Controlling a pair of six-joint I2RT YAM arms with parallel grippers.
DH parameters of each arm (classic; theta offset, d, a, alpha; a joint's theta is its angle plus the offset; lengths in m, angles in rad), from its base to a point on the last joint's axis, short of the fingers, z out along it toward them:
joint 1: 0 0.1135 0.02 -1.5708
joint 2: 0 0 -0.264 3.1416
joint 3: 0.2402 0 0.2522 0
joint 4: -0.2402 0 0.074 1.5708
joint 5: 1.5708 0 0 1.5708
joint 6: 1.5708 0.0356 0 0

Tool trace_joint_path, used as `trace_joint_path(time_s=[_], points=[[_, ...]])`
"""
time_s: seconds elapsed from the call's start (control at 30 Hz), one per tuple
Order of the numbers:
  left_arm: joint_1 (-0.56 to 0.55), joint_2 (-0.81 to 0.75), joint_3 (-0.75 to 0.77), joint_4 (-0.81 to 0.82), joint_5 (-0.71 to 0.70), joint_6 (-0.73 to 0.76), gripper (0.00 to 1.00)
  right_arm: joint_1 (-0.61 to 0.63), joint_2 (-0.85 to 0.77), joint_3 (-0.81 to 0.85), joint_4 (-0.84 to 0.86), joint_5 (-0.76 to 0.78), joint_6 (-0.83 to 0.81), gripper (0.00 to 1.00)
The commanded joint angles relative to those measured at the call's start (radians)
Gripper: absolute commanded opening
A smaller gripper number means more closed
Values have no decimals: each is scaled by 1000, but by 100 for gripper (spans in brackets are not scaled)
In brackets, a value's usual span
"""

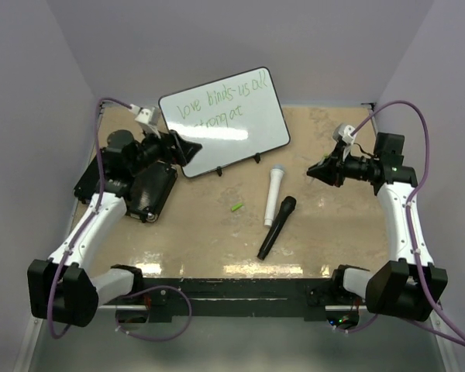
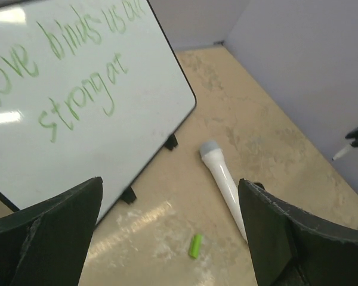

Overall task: Write a sentence on the whiteboard
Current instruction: Put down the whiteboard on the whiteboard stand, then insert the whiteboard marker without the cap into the pen cap.

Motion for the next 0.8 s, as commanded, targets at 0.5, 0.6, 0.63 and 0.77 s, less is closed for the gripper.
trace_joint_path(time_s=[0.5,0.6,0.63,0.77], points=[[-616,562,326,-608,-469,240,64,1,-66,-81,168,7,116,0],[-629,637,385,-649,-489,255,55,1,-61,-81,168,9,114,0],[-632,653,397,-657,-492,258,52,1,-59,-81,165,9,114,0],[-649,711,432,-684,-504,269,45,0,-59,-81,167,10,112,0]])
